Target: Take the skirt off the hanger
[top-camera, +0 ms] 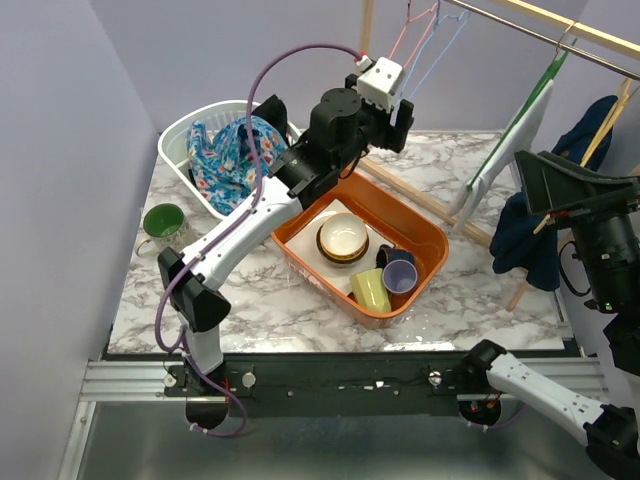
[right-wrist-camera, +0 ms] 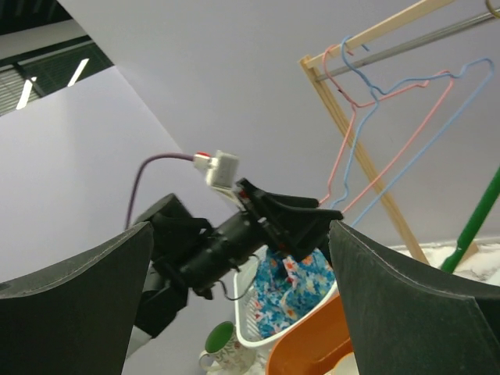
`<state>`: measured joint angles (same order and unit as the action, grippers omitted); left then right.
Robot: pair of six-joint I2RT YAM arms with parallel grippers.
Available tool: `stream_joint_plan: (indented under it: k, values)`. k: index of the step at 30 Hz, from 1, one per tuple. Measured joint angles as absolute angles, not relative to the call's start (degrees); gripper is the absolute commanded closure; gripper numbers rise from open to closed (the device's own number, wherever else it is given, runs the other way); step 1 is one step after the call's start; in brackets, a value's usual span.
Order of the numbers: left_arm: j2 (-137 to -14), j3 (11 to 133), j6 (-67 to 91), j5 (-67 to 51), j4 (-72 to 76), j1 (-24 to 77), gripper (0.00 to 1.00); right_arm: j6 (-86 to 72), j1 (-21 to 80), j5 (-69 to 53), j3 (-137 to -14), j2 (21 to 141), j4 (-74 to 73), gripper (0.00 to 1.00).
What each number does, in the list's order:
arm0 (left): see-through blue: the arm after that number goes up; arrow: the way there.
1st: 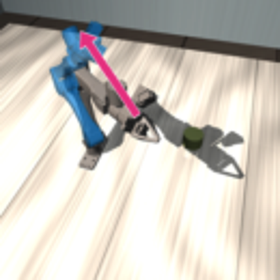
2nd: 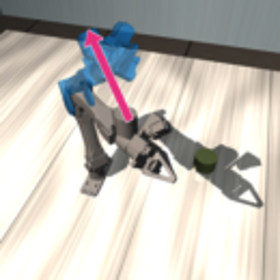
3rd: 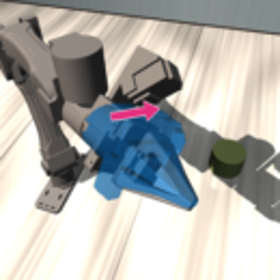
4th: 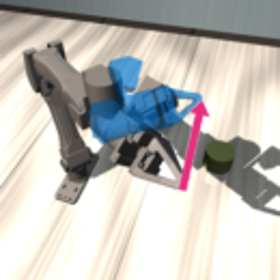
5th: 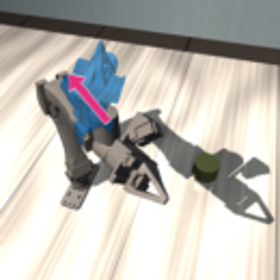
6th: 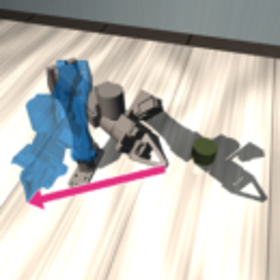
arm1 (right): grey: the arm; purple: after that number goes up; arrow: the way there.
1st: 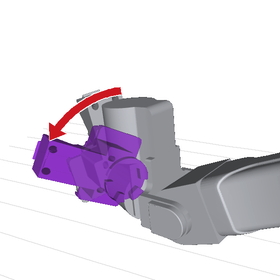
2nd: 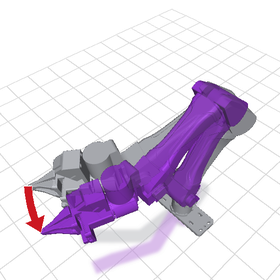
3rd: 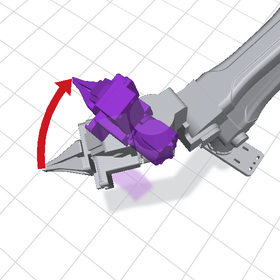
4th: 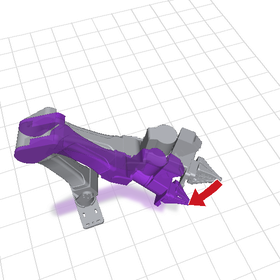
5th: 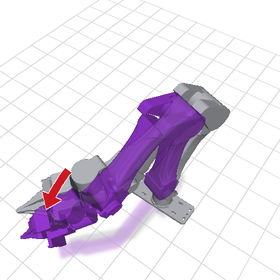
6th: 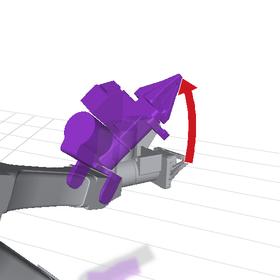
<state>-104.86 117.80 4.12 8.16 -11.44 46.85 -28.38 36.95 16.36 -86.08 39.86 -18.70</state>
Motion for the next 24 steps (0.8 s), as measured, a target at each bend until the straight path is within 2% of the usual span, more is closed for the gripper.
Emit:
stream_joint_plan:
  k: [13, 24]
  values:
    - [-94.02, 114.89, 4.40, 6.90, -10.98, 58.59, 0.15, -26.48, 36.95, 21.26, -85.49, 36.88, -21.10, 0.01]
    - [-104.60, 118.28, 1.13, 11.07, -6.83, 66.11, 0.19, -26.50, 36.95, 22.85, -84.66, 33.26, -21.21, 0.01]
